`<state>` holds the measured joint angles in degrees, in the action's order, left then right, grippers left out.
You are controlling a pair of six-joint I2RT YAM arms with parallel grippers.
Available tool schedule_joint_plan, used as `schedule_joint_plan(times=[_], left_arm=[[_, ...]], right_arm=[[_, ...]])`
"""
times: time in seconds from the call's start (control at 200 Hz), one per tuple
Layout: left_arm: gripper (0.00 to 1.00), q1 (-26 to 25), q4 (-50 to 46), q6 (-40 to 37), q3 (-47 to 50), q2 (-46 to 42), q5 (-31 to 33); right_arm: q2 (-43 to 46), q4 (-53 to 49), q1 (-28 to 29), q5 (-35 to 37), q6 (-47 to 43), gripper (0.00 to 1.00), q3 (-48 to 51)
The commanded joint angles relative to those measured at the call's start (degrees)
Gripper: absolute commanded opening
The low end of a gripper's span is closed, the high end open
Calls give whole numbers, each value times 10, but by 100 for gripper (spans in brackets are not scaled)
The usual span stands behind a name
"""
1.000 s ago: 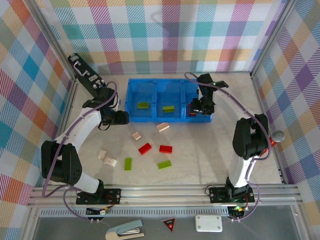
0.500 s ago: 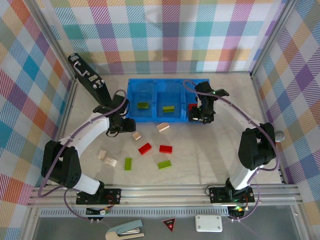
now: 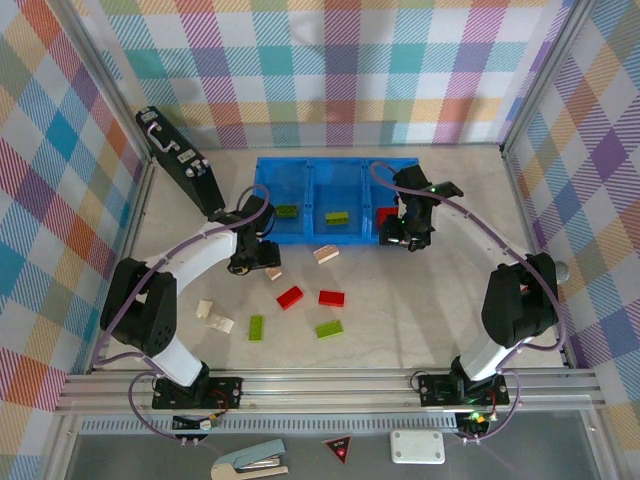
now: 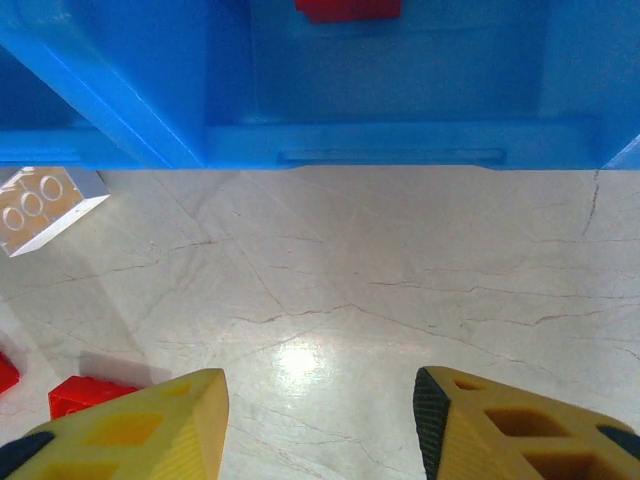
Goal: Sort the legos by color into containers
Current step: Pick up the lego from the container.
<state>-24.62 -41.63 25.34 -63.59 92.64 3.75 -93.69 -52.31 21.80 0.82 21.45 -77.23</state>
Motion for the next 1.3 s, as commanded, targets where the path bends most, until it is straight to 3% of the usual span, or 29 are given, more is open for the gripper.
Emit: schedule_joint_plan(times=[0.0,1.295], left_arm=[[70,-8,6,16,-14,11,5],[66,-27,46,21,-32,88,-20]], right_arm=[[14,-4,5,-3,8,53,0],[62,7,12,12,3,53,59]])
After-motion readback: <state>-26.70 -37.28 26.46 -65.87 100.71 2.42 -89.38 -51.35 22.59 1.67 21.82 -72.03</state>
